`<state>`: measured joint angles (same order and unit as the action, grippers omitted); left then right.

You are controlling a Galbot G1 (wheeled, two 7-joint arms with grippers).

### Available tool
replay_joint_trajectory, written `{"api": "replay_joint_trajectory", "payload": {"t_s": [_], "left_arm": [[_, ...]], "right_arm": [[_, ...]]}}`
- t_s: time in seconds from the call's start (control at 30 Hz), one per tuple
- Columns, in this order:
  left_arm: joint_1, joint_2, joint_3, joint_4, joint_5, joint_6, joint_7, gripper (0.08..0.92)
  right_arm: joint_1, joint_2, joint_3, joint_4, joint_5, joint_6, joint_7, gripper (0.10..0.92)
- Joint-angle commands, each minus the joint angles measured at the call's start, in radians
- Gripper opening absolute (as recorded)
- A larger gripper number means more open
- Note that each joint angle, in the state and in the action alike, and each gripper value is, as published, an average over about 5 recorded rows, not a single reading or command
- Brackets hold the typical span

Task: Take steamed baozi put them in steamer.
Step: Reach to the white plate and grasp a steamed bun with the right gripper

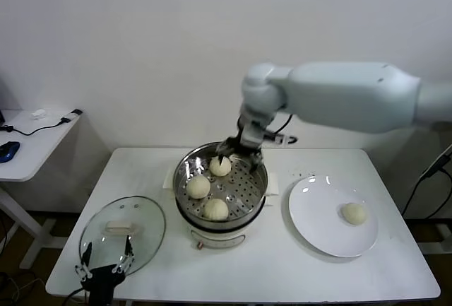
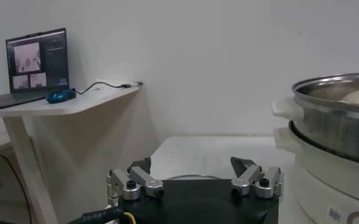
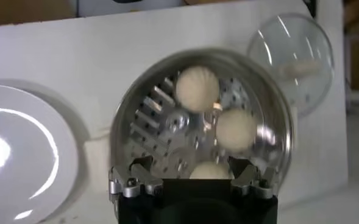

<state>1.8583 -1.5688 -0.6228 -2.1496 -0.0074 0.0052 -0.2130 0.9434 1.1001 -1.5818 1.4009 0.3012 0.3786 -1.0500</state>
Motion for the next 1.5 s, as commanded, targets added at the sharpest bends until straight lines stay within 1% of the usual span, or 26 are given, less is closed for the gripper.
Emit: {"api": "replay_joint_trajectory", "payload": {"t_s": [0.03,0.13,0.27,0.4,0.5,0.7,0.87,1.1,1.23,1.5], "left_arm": [[-0.004,0.0,-0.001,0.005,0.0,-0.004,-0.003,0.823],[-0.007,0.0,-0.002,0.005,-0.001,-0.004,-0.004,0.823],[-0.011,-0.003,0.0,0.007,-0.002,-0.002,-0.003,0.823],[-0.011,-0.008,0.002,0.007,0.0,-0.001,-0.002,0.823],[-0.011,-0.01,0.0,0.008,0.0,0.0,-0.003,0.823],[-0.014,-0.013,-0.002,0.014,0.002,0.004,-0.003,0.823],[-0.013,-0.018,0.001,0.015,0.006,0.006,-0.003,0.823],[-0.014,-0.022,0.001,0.018,0.006,0.007,-0.008,0.823],[-0.017,-0.023,0.001,0.017,0.005,0.006,-0.013,0.823],[-0.017,-0.024,-0.003,0.019,-0.001,0.002,-0.021,0.823]], "right_arm": [[0.216,-0.328,-0.276,-0.102,0.311,-0.276,-0.067,0.823],[0.189,-0.438,-0.348,-0.065,0.266,-0.364,-0.048,0.823],[0.081,-0.546,-0.354,-0.04,0.19,-0.448,-0.013,0.823],[-0.082,-0.619,-0.284,-0.05,0.099,-0.485,0.017,0.823],[-0.233,-0.648,-0.169,-0.077,0.05,-0.492,0.029,0.823],[-0.483,-0.643,0.043,-0.145,0.0,-0.508,0.049,0.823],[-0.589,-0.611,0.131,-0.202,-0.025,-0.514,0.066,0.823],[-0.72,-0.583,0.251,-0.258,-0.096,-0.515,0.091,0.823],[-0.773,-0.559,0.317,-0.289,-0.104,-0.517,0.115,0.823],[-0.776,-0.507,0.351,-0.348,-0.101,-0.508,0.126,0.823]]}}
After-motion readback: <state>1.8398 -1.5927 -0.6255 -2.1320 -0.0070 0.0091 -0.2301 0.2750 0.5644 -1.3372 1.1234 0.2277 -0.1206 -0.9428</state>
